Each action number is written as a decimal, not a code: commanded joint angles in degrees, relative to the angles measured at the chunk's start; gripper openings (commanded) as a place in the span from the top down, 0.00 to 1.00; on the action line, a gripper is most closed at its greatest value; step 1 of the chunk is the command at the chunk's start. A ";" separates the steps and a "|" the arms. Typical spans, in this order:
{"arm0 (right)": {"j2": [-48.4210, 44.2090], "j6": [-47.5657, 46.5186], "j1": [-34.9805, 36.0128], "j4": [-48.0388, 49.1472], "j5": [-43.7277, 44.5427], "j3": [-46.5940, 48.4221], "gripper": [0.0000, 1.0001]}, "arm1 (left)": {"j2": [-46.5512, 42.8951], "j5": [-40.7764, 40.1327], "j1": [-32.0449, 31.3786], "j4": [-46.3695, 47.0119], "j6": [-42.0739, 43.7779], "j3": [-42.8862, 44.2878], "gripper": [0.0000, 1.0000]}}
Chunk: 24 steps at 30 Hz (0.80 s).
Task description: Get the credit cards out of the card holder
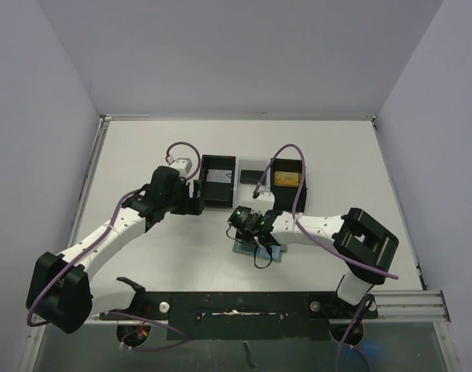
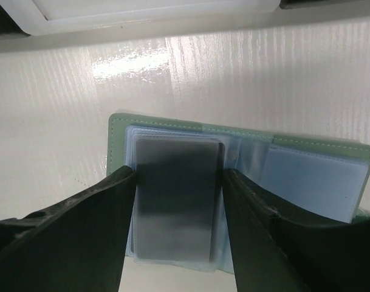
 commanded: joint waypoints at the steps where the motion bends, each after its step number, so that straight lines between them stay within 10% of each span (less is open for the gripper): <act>1: 0.47 0.86 0.04 0.95 0.02 -0.61 0.49 | -1.15 1.46 0.35 2.96 -0.01 1.40 0.27; 11: -4.00 -1.91 -1.19 12.27 -3.82 -7.28 0.73 | -1.77 6.09 0.13 3.70 -0.19 0.80 0.27; 24: -11.57 -4.01 -6.37 29.84 -14.88 -19.13 0.72 | 1.57 21.01 -4.86 16.45 -10.73 -4.53 0.30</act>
